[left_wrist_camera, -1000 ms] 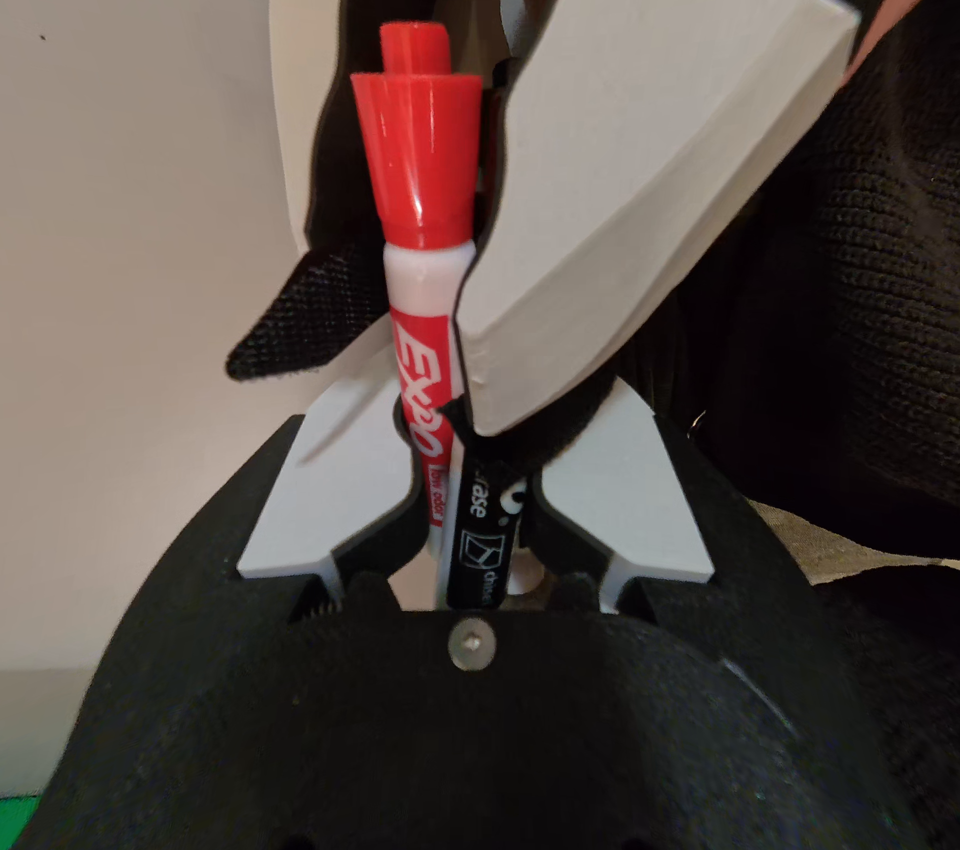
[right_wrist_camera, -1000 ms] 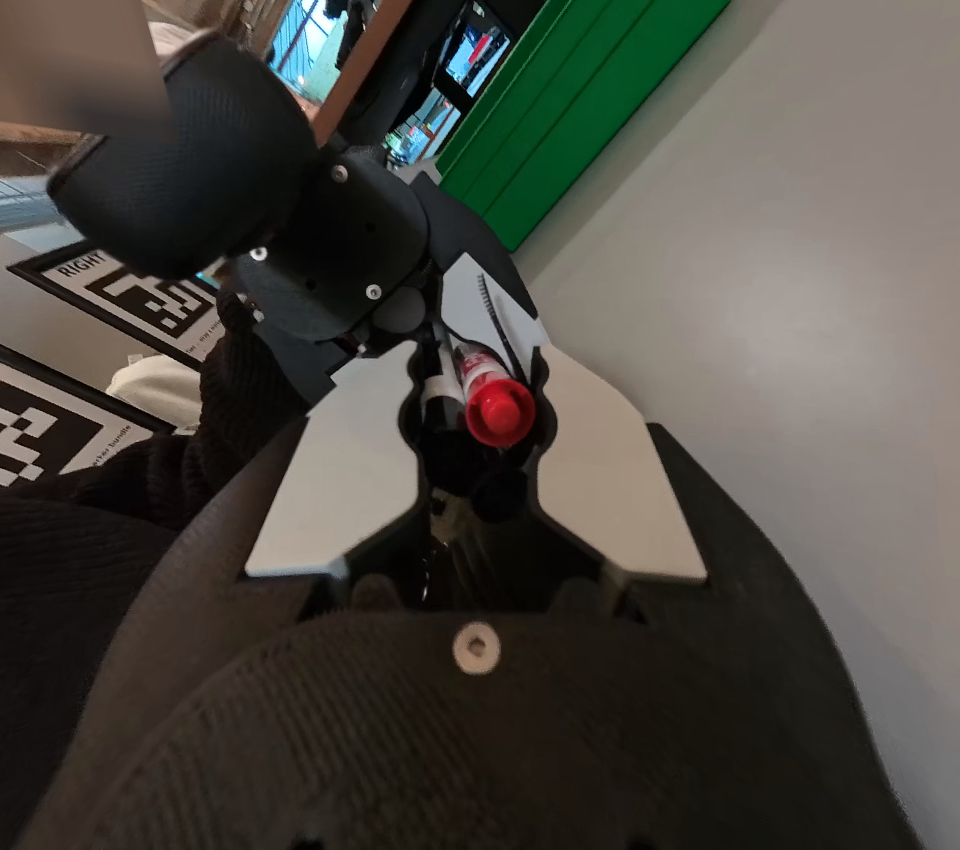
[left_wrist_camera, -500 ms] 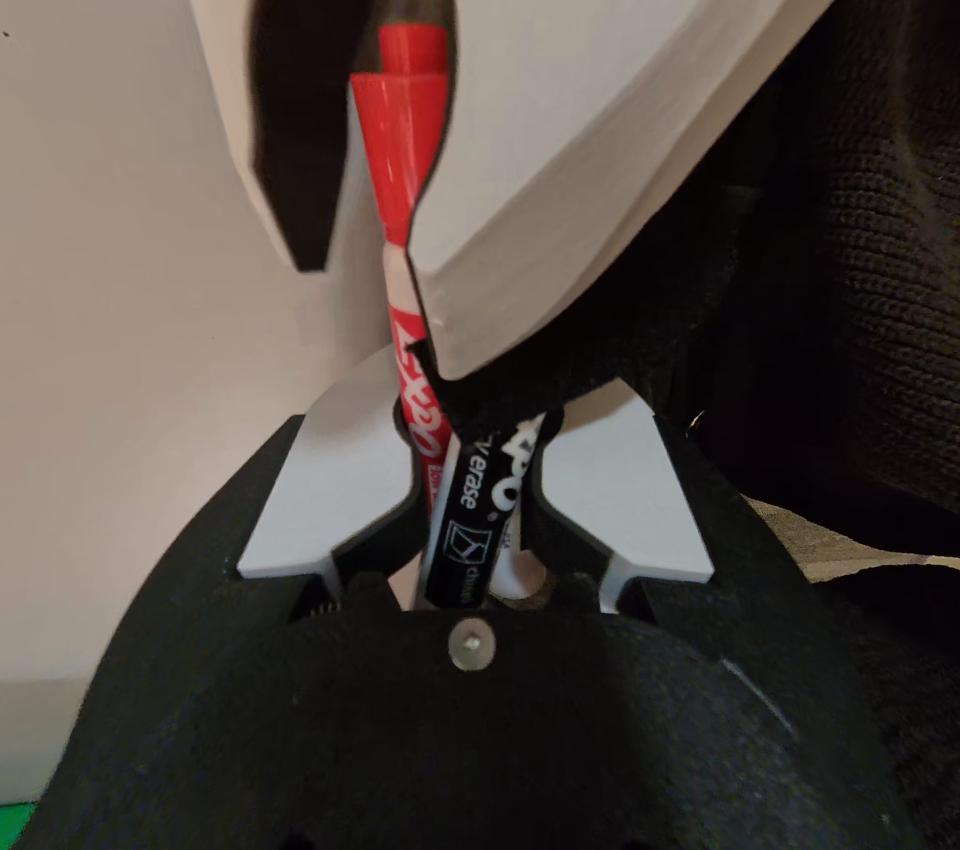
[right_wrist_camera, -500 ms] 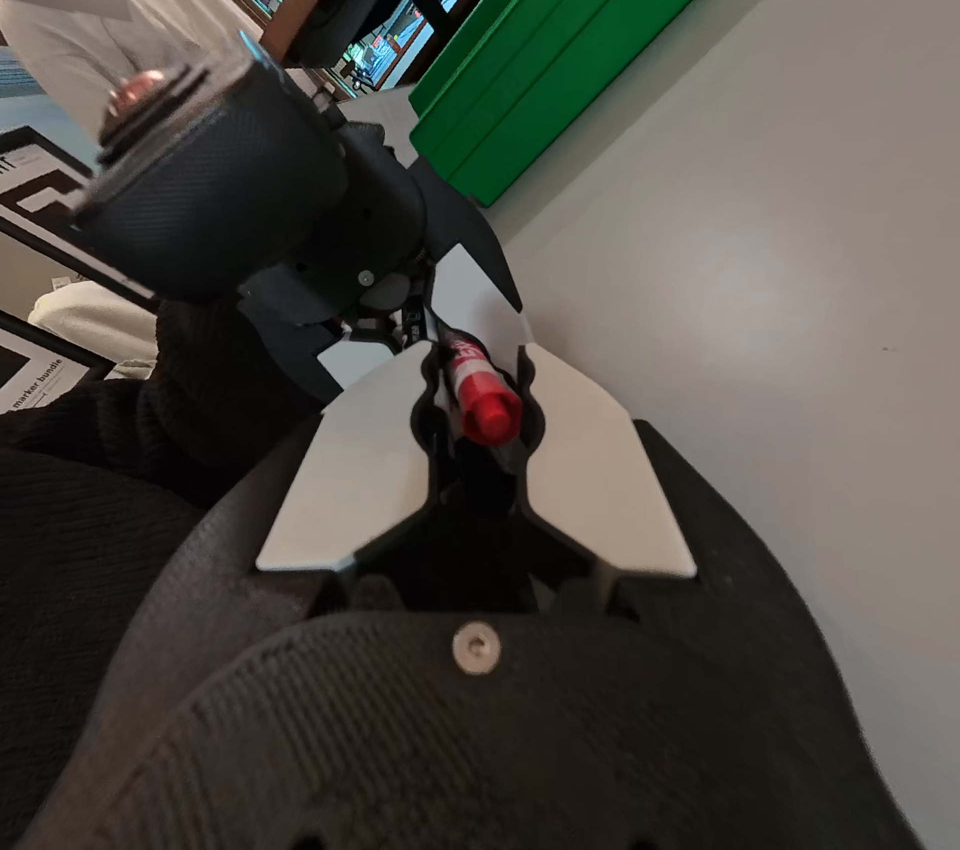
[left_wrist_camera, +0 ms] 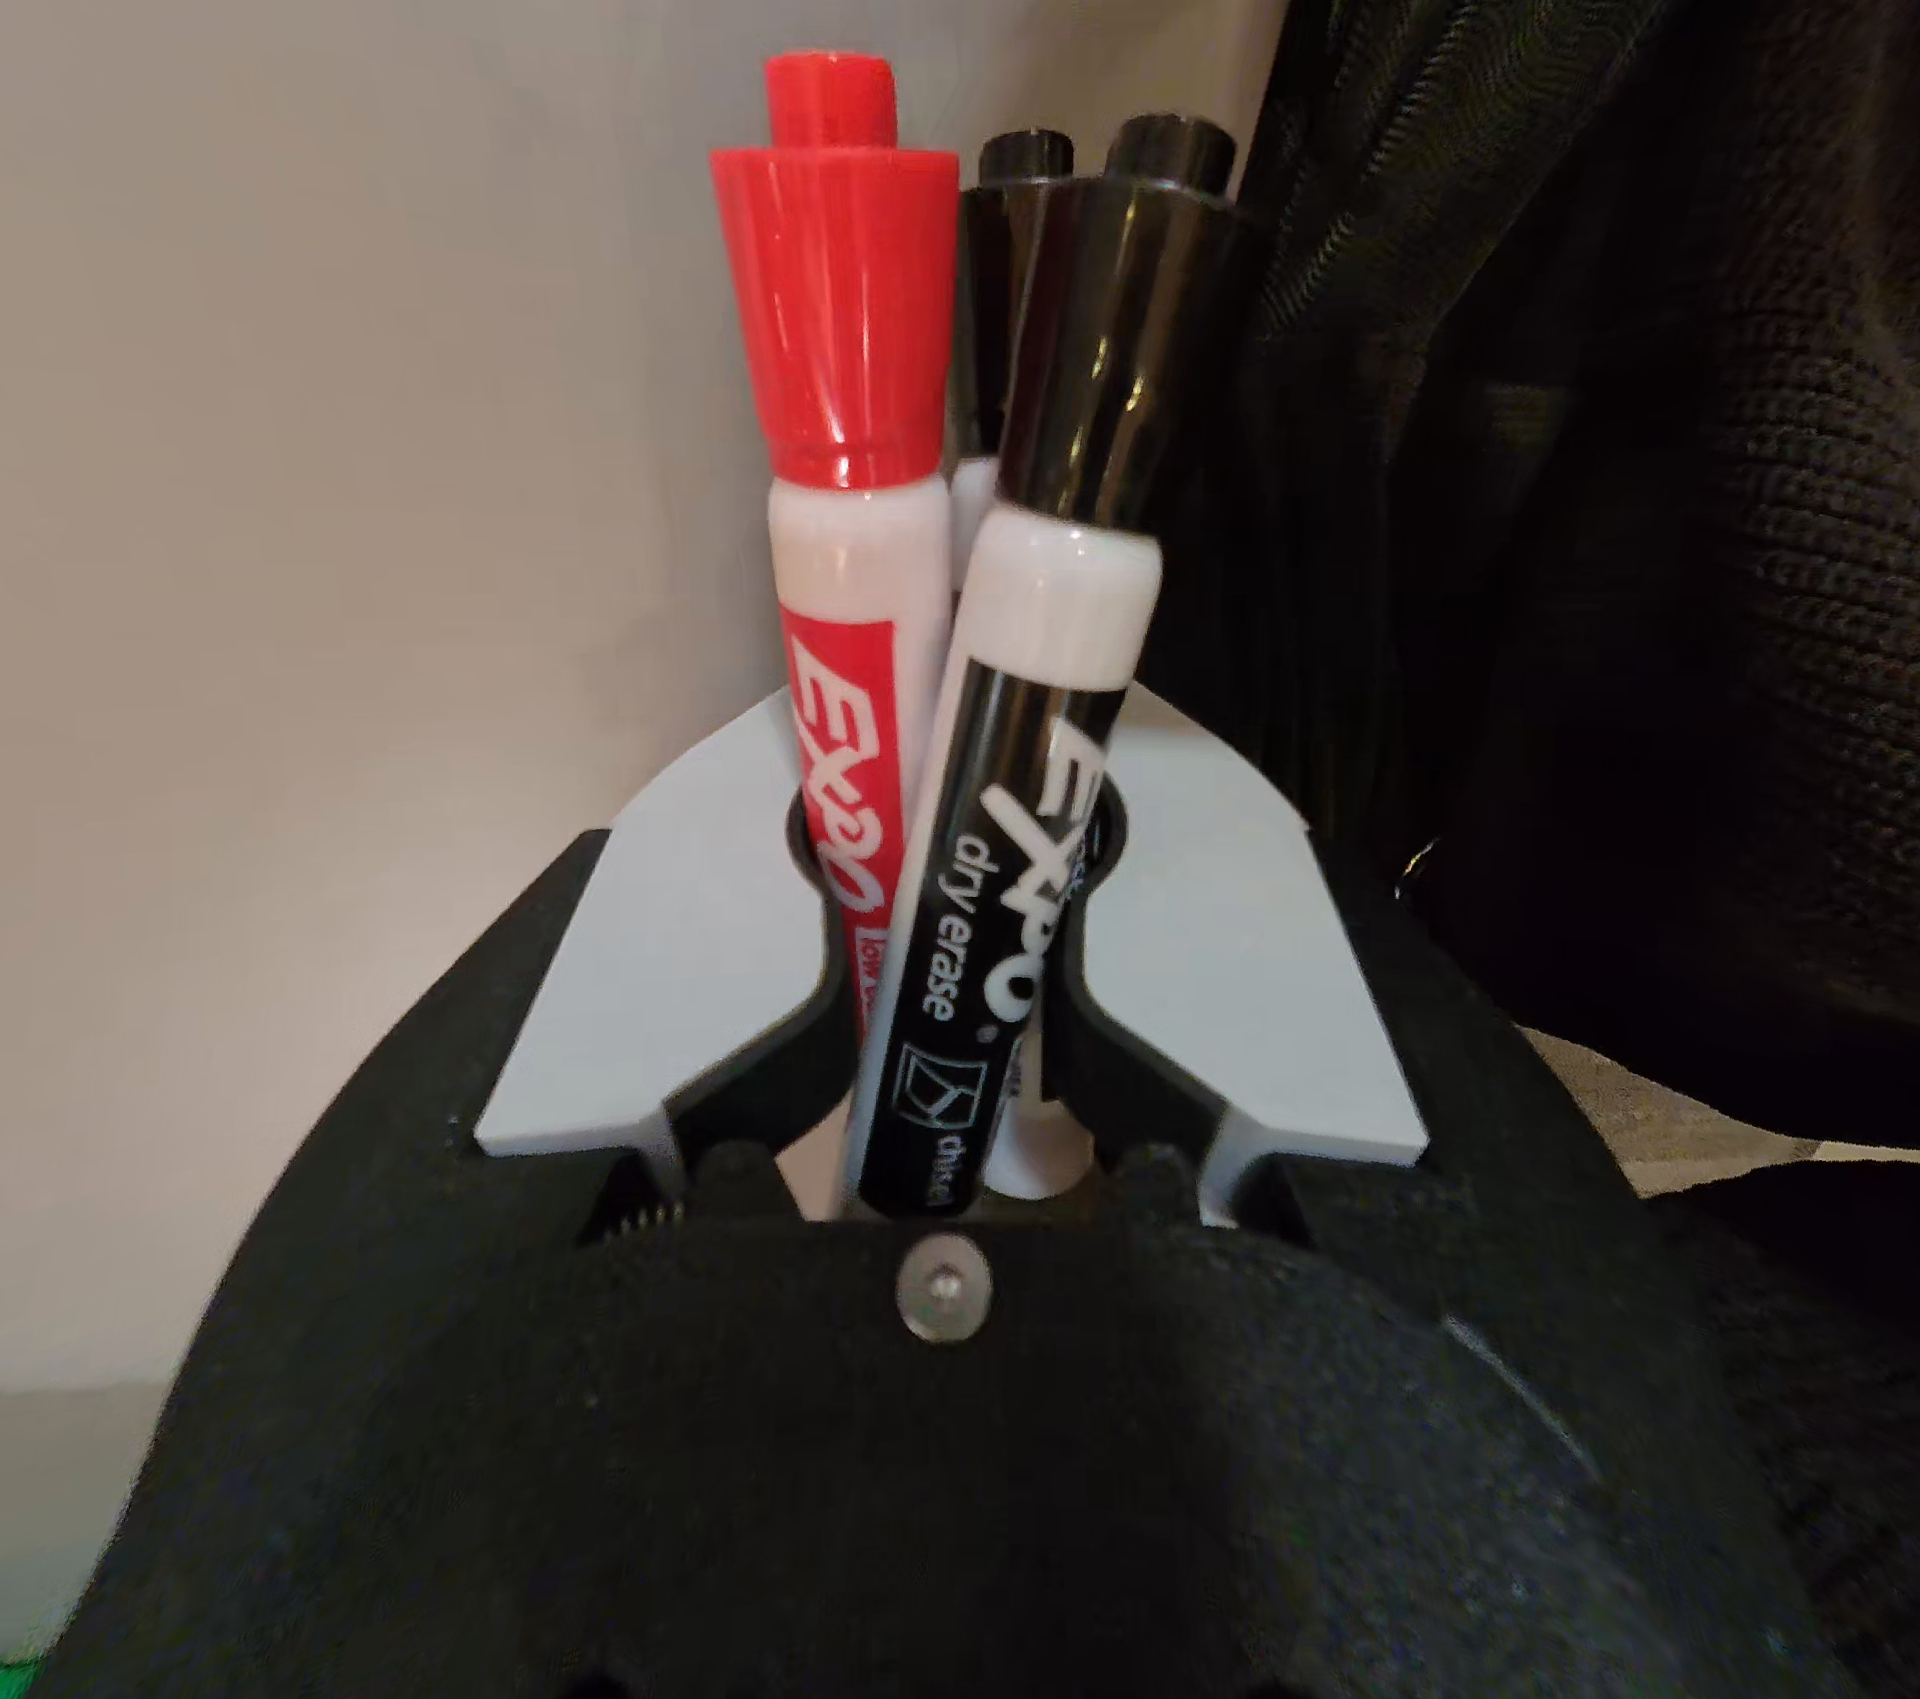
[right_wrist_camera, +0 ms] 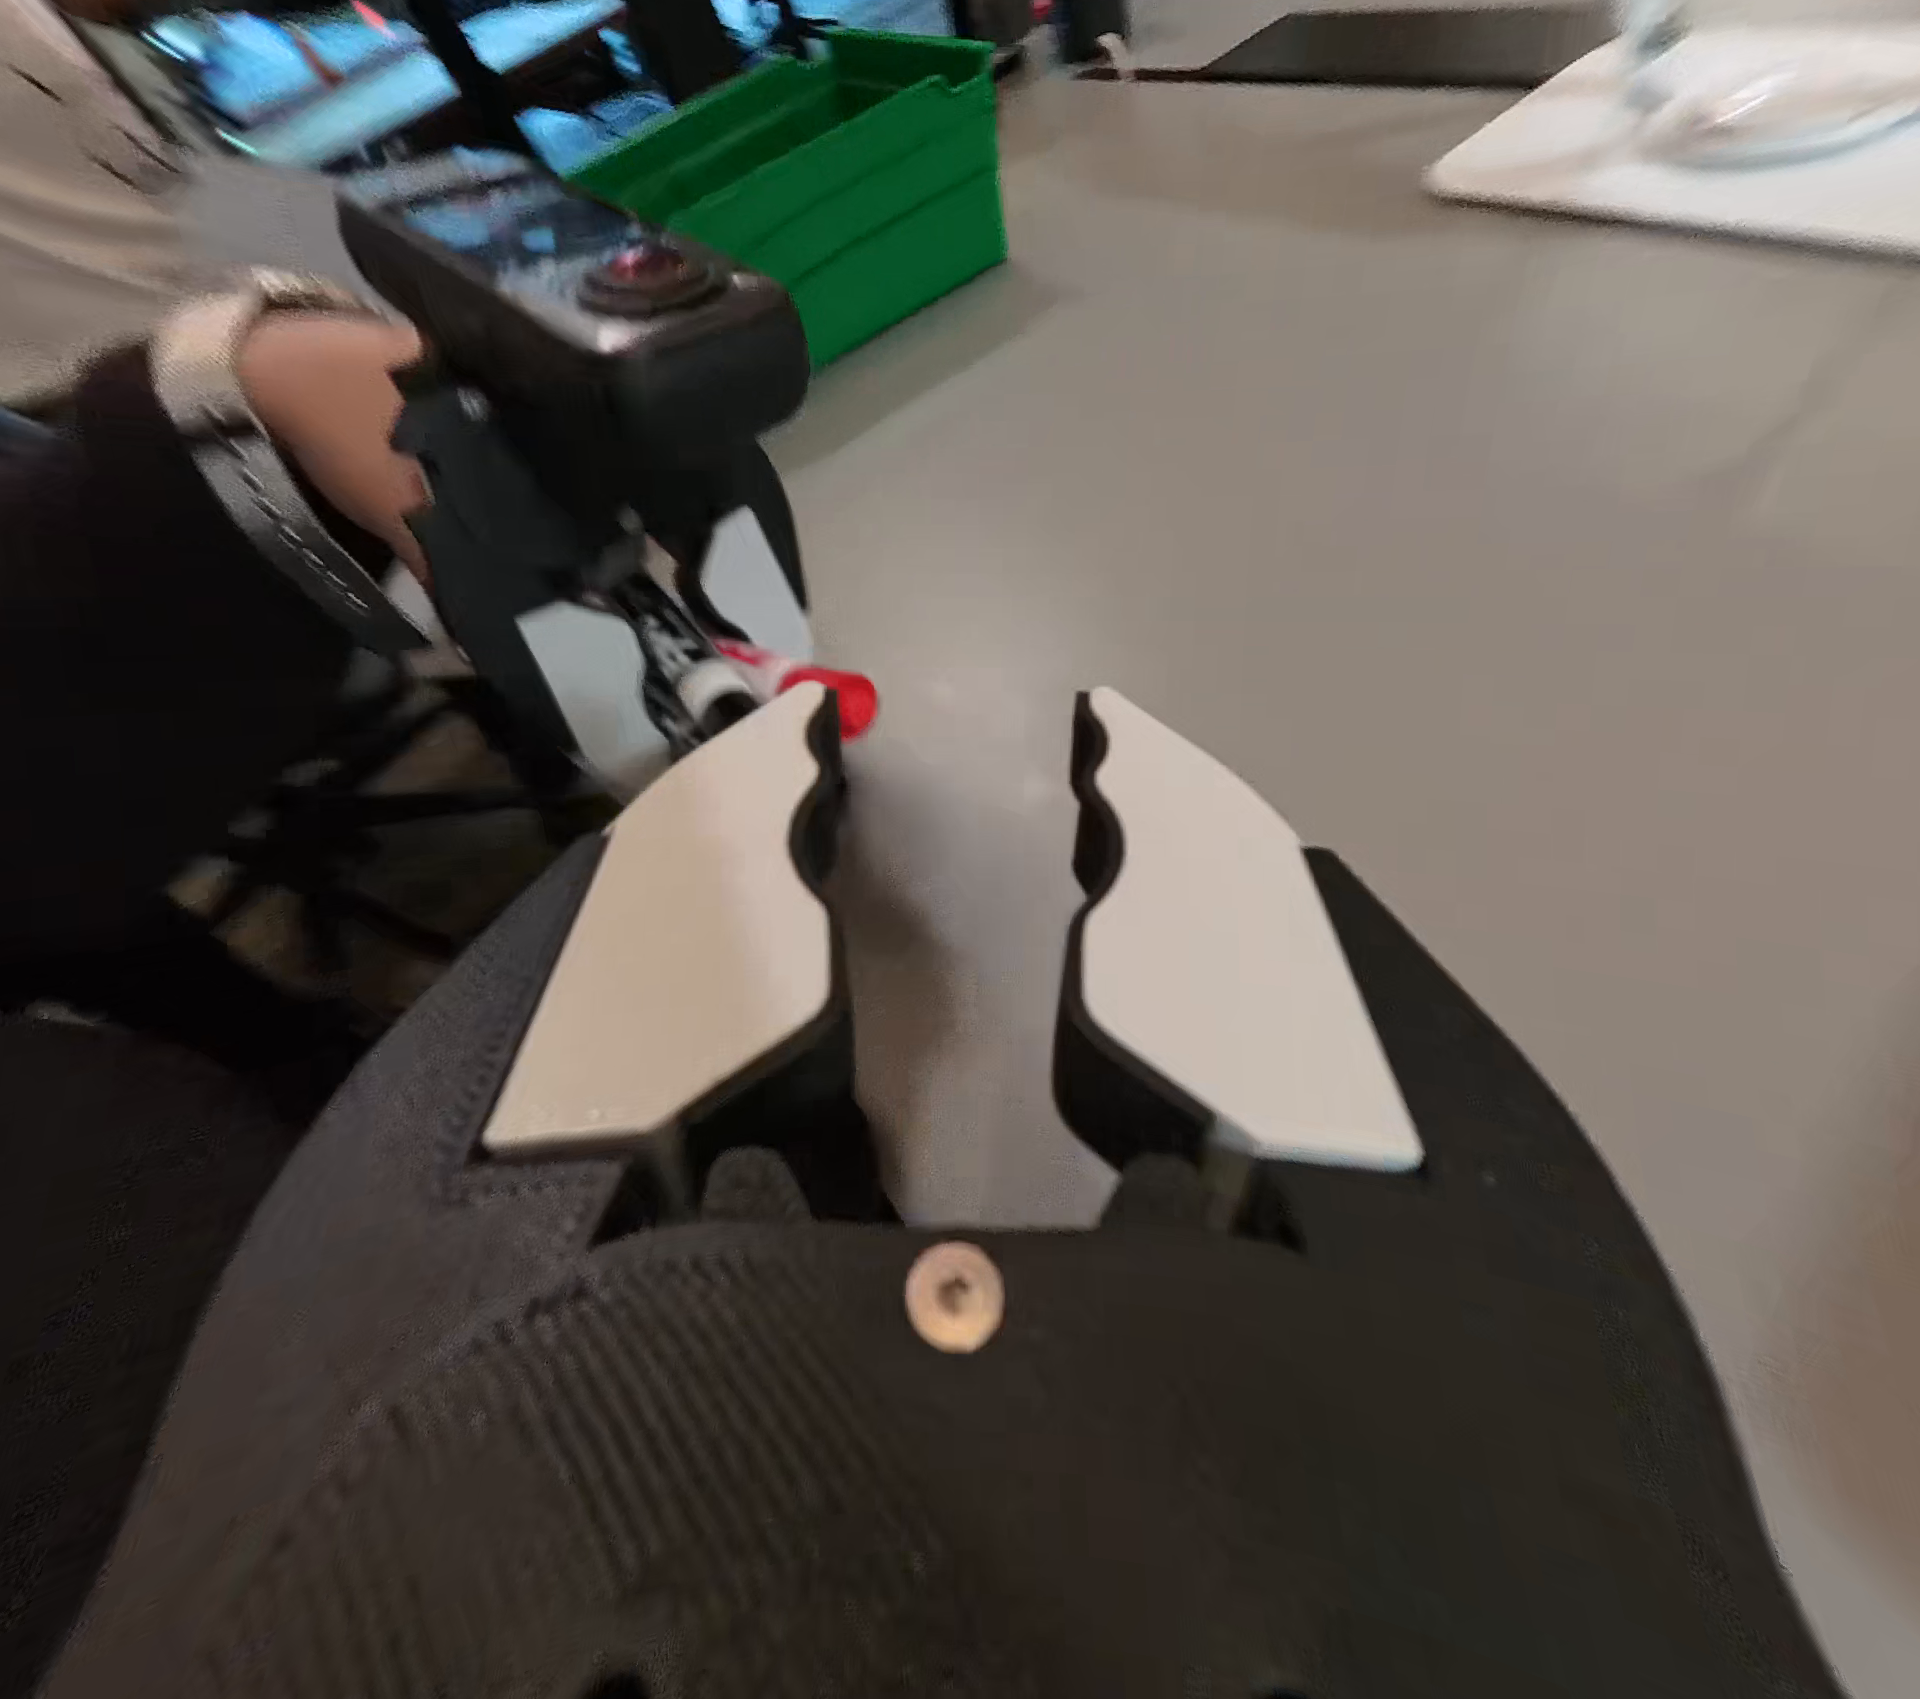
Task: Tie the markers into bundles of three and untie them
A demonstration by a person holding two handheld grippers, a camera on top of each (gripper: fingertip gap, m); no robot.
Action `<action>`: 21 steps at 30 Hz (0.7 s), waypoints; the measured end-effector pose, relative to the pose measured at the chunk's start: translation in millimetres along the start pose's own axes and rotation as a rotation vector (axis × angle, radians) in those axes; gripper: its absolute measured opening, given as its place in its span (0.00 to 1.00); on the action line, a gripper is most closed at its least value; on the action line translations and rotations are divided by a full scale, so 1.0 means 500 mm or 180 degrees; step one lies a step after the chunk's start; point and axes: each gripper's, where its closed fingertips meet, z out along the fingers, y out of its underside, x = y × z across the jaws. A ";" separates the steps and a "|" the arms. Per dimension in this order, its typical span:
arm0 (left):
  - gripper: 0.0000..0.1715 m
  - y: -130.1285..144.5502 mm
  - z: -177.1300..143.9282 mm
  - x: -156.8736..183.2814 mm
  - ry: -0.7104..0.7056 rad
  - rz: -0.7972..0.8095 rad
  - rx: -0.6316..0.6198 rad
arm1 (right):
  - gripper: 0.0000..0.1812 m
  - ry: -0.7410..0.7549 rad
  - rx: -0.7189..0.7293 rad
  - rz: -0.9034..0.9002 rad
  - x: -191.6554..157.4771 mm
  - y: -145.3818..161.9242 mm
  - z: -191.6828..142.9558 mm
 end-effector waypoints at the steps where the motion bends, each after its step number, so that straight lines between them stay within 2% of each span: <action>1: 0.25 0.001 0.000 -0.001 -0.0001 -0.0007 0.0006 | 0.23 0.0166 -0.0014 -0.0197 0.001 0.009 -0.019; 5: 0.25 0.009 -0.003 -0.007 -0.0045 -0.0046 -0.0022 | 0.19 0.0424 -0.0306 -0.0857 -0.026 0.073 -0.068; 8: 0.25 0.009 -0.005 -0.008 -0.0068 -0.0051 -0.0019 | 0.15 0.0209 -0.0559 -0.1391 -0.052 0.103 -0.065; 10: 0.25 0.008 -0.008 -0.007 -0.0083 -0.0036 -0.0016 | 0.15 -0.0184 -0.0858 -0.1375 -0.075 0.142 -0.060; 13: 0.25 0.005 -0.011 -0.008 -0.0082 -0.0031 0.0022 | 0.16 -0.1053 -0.1425 -0.0999 -0.144 0.223 -0.067; 15: 0.25 0.007 -0.010 -0.009 -0.0075 -0.0039 0.0028 | 0.16 -0.1068 -0.1731 -0.1051 -0.149 0.266 -0.054; 17: 0.25 0.011 -0.009 -0.010 -0.0076 -0.0048 0.0016 | 0.16 -0.0879 -0.1988 -0.1307 -0.131 0.299 -0.040; 21: 0.25 0.011 -0.013 -0.009 -0.0071 -0.0042 0.0066 | 0.15 -0.0944 -0.2209 -0.1279 -0.134 0.333 -0.041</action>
